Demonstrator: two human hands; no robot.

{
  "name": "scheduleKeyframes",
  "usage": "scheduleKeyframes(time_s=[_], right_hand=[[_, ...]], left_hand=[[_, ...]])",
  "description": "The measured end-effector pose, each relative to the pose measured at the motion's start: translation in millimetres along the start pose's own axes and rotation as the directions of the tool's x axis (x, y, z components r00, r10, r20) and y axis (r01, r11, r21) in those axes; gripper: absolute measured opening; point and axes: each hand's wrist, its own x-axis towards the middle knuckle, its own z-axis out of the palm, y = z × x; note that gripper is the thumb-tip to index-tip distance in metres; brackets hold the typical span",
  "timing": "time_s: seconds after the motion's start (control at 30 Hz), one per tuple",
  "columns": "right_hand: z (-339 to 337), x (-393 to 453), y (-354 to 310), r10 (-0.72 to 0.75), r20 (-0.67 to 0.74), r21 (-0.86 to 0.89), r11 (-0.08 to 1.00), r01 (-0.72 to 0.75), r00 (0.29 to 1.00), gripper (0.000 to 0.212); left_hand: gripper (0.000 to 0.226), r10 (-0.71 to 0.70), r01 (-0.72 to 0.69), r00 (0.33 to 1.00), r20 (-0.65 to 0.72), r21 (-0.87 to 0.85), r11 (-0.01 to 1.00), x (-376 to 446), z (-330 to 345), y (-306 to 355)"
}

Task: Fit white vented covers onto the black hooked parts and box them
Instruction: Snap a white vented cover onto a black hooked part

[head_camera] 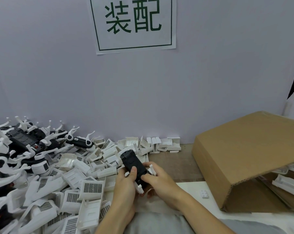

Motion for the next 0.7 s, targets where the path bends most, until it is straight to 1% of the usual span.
scheduleKeyframes(time_s=[0.13, 0.23, 0.43, 0.53, 0.57, 0.67, 0.7], right_hand=[[0.6, 3.2, 1.0, 0.016, 0.013, 0.021, 1.0, -0.016, 1.0, 0.041], [-0.7, 5.1, 2.4, 0.018, 0.02, 0.036, 0.999, -0.019, 1.0, 0.044], [-2.6, 5.2, 3.5, 0.012, 0.049, 0.022, 1.0, -0.013, 0.999, 0.04], [-2.7, 4.9, 3.8, 0.009, 0.04, 0.007, 1.0, -0.01, 0.999, 0.041], [-2.4, 4.6, 3.8, 0.003, 0.033, 0.0, 1.0, -0.003, 0.999, 0.039], [-1.3, 3.1, 3.8, -0.027, 0.015, 0.003, 1.0, 0.027, 1.0, 0.025], [-1.2, 2.4, 3.5, -0.031, 0.012, 0.006, 1.0, 0.031, 0.999, 0.025]], left_hand=[[0.014, 0.018, -0.018, 1.0, 0.008, 0.025, 1.0, 1.7, -1.8, -2.6], [0.013, 0.018, -0.019, 0.999, 0.026, 0.03, 0.999, 1.3, -3.1, -3.4], [0.014, 0.013, -0.013, 1.0, 0.01, -0.013, 1.0, 2.3, -1.6, -2.8], [0.016, 0.009, -0.009, 1.0, 0.012, -0.012, 1.0, 1.4, -2.3, -2.5], [0.015, 0.009, -0.009, 1.0, 0.018, -0.009, 1.0, 1.2, -2.8, -2.7], [0.015, 0.013, -0.013, 1.0, 0.028, -0.005, 1.0, 1.9, -3.1, -3.4], [0.015, 0.014, -0.014, 1.0, 0.023, -0.004, 1.0, 2.2, -3.1, -3.7]])
